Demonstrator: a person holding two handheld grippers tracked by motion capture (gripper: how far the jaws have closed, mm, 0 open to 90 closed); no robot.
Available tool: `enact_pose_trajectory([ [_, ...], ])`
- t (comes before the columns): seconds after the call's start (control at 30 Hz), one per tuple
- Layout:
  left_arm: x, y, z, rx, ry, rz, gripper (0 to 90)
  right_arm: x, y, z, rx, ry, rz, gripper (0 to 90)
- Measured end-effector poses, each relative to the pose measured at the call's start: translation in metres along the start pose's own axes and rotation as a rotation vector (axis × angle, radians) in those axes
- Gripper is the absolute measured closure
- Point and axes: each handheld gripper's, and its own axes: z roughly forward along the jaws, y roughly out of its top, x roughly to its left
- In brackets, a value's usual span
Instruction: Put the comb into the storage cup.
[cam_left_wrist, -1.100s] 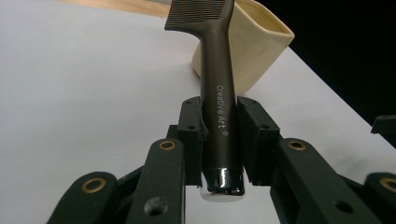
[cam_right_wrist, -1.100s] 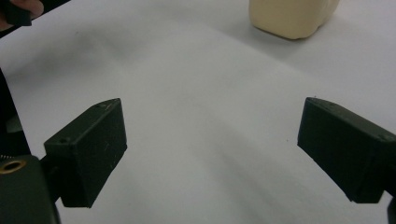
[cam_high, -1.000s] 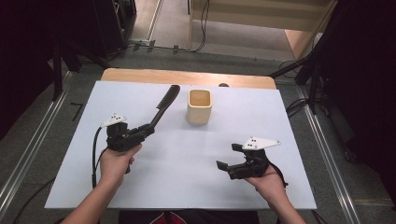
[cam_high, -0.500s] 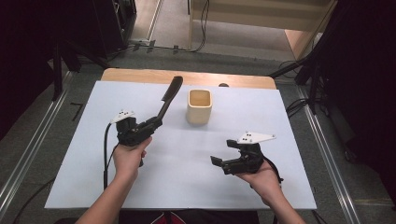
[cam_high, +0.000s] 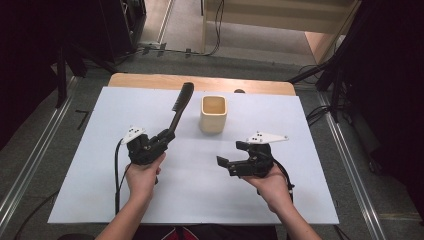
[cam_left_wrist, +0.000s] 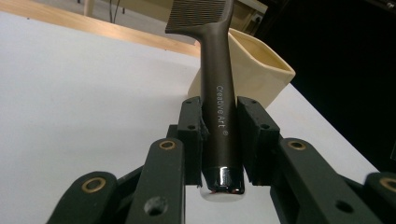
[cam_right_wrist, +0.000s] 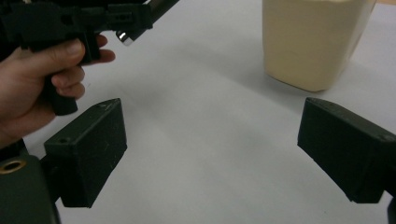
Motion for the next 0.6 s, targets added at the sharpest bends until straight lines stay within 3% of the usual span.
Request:
enact_pose_trajectory([
  [0.17, -0.004, -0.007, 0.0, -0.008, -0.006, 0.007, 73.4, 0.006, 0.007, 0.007, -0.014, 0.01, 0.014, 6.6],
  [0.4, -0.006, -0.014, -0.004, -0.035, 0.017, 0.005, 73.4, 0.013, 0.018, 0.024, -0.014, 0.029, 0.001, 6.7],
  [0.6, -0.008, -0.017, -0.005, -0.06, 0.004, 0.002, 73.4, 0.018, 0.03, 0.038, -0.019, 0.039, 0.009, 6.7],
])
